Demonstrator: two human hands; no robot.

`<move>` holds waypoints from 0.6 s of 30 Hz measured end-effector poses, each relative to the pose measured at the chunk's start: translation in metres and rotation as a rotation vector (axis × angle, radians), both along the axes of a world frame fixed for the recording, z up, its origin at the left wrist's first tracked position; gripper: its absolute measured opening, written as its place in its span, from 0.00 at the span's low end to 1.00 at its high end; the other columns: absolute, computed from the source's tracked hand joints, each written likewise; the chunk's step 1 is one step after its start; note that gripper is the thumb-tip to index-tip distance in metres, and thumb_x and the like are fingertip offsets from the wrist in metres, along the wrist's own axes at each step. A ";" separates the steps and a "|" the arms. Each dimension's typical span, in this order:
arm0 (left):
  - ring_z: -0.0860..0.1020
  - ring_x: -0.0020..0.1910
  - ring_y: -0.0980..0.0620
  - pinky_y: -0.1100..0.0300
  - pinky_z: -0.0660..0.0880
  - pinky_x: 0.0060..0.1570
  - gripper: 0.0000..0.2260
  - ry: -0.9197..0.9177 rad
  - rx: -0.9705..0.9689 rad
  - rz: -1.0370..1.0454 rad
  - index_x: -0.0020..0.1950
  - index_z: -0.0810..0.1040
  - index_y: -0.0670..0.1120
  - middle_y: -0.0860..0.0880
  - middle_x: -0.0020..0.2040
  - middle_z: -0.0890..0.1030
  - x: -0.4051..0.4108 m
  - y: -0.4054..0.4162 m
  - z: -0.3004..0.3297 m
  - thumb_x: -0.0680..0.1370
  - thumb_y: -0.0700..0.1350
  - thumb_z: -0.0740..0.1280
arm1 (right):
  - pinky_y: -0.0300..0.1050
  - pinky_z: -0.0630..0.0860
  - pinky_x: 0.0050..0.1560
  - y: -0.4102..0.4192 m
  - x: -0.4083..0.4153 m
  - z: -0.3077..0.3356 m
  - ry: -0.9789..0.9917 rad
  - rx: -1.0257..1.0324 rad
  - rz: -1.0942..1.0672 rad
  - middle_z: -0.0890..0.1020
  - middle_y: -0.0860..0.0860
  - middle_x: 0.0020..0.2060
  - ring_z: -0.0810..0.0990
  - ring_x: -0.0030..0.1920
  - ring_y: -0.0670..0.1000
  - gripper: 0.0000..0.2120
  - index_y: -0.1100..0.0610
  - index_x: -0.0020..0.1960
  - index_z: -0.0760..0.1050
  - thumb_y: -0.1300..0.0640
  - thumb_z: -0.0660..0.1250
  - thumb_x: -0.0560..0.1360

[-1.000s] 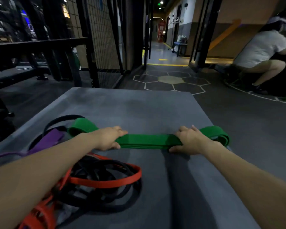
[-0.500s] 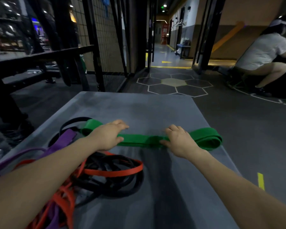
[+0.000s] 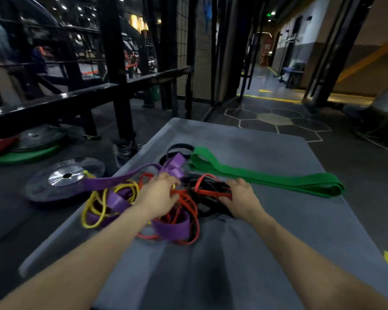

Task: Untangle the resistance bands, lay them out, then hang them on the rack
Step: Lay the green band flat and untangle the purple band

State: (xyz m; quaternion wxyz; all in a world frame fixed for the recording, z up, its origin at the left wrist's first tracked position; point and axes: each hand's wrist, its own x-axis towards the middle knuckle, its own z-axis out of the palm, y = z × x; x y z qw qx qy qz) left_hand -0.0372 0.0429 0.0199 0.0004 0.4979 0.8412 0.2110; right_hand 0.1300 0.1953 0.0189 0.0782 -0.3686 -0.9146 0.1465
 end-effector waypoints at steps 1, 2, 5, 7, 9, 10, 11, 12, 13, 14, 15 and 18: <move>0.71 0.63 0.46 0.54 0.69 0.63 0.17 -0.003 0.001 0.002 0.62 0.74 0.50 0.47 0.62 0.74 0.005 -0.006 -0.004 0.74 0.48 0.67 | 0.49 0.65 0.66 -0.005 0.003 -0.001 -0.010 0.014 -0.015 0.68 0.58 0.64 0.65 0.66 0.59 0.26 0.57 0.70 0.65 0.50 0.65 0.75; 0.71 0.64 0.46 0.55 0.68 0.63 0.17 -0.006 0.006 0.003 0.63 0.74 0.50 0.48 0.63 0.73 0.011 -0.011 -0.009 0.75 0.50 0.67 | 0.49 0.64 0.67 -0.008 0.006 -0.002 -0.026 0.016 -0.027 0.68 0.58 0.65 0.64 0.67 0.59 0.27 0.58 0.70 0.64 0.50 0.66 0.75; 0.72 0.62 0.47 0.56 0.69 0.61 0.15 -0.005 0.017 0.020 0.61 0.75 0.52 0.49 0.61 0.75 0.027 -0.029 -0.023 0.76 0.52 0.64 | 0.49 0.67 0.65 -0.027 0.010 -0.007 -0.052 0.017 -0.011 0.71 0.58 0.64 0.69 0.65 0.59 0.25 0.58 0.67 0.69 0.49 0.67 0.74; 0.75 0.59 0.46 0.56 0.70 0.57 0.12 0.013 0.014 0.037 0.58 0.78 0.51 0.49 0.58 0.79 0.033 -0.037 -0.031 0.77 0.53 0.63 | 0.49 0.72 0.58 -0.039 0.010 -0.013 -0.036 0.007 0.002 0.76 0.58 0.58 0.74 0.59 0.60 0.18 0.58 0.59 0.75 0.49 0.67 0.73; 0.77 0.54 0.45 0.55 0.70 0.52 0.12 0.037 0.036 0.042 0.50 0.79 0.50 0.48 0.52 0.81 0.038 -0.045 -0.037 0.78 0.54 0.61 | 0.48 0.73 0.52 -0.052 0.008 -0.016 0.018 -0.045 0.017 0.79 0.58 0.52 0.77 0.54 0.60 0.13 0.59 0.51 0.76 0.51 0.68 0.73; 0.77 0.52 0.44 0.54 0.69 0.49 0.13 0.035 0.044 0.047 0.44 0.78 0.48 0.47 0.48 0.81 0.039 -0.049 -0.038 0.79 0.55 0.59 | 0.48 0.73 0.50 -0.057 0.008 -0.018 0.045 -0.061 0.031 0.80 0.59 0.50 0.78 0.53 0.60 0.10 0.59 0.47 0.75 0.52 0.68 0.73; 0.76 0.50 0.44 0.54 0.69 0.46 0.16 0.009 0.061 0.058 0.38 0.75 0.48 0.48 0.44 0.80 0.039 -0.053 -0.039 0.79 0.56 0.58 | 0.48 0.72 0.48 -0.062 0.007 -0.021 0.075 -0.065 0.048 0.80 0.59 0.48 0.78 0.52 0.60 0.07 0.58 0.43 0.75 0.54 0.68 0.72; 0.75 0.48 0.45 0.54 0.68 0.45 0.19 -0.037 0.087 0.062 0.33 0.70 0.48 0.49 0.39 0.77 0.039 -0.058 -0.040 0.79 0.58 0.57 | 0.47 0.72 0.48 -0.067 0.008 -0.023 0.107 -0.070 0.049 0.80 0.59 0.47 0.78 0.51 0.60 0.06 0.57 0.41 0.75 0.55 0.69 0.72; 0.74 0.46 0.47 0.54 0.68 0.45 0.20 -0.083 0.116 0.058 0.32 0.68 0.49 0.51 0.36 0.75 0.039 -0.063 -0.042 0.77 0.61 0.57 | 0.48 0.73 0.49 -0.070 0.007 -0.025 0.154 -0.077 0.054 0.81 0.58 0.47 0.78 0.51 0.60 0.05 0.58 0.42 0.77 0.56 0.69 0.71; 0.73 0.45 0.49 0.55 0.69 0.45 0.21 -0.112 0.127 0.037 0.32 0.71 0.50 0.52 0.35 0.73 0.039 -0.068 -0.044 0.75 0.65 0.56 | 0.48 0.74 0.51 -0.072 0.006 -0.028 0.198 -0.090 0.057 0.82 0.57 0.48 0.79 0.52 0.59 0.06 0.59 0.46 0.79 0.57 0.69 0.71; 0.71 0.45 0.52 0.56 0.70 0.47 0.22 -0.123 0.132 0.006 0.36 0.75 0.51 0.53 0.36 0.74 0.041 -0.073 -0.047 0.71 0.68 0.56 | 0.49 0.75 0.52 -0.075 0.004 -0.029 0.236 -0.109 0.062 0.82 0.57 0.48 0.79 0.52 0.58 0.08 0.59 0.49 0.80 0.58 0.70 0.71; 0.71 0.44 0.59 0.64 0.70 0.45 0.23 -0.238 0.296 -0.059 0.43 0.80 0.47 0.55 0.38 0.77 0.049 -0.084 -0.053 0.67 0.65 0.60 | 0.50 0.76 0.56 -0.080 -0.007 -0.025 0.337 -0.185 0.078 0.84 0.55 0.47 0.81 0.51 0.55 0.12 0.59 0.53 0.80 0.60 0.71 0.69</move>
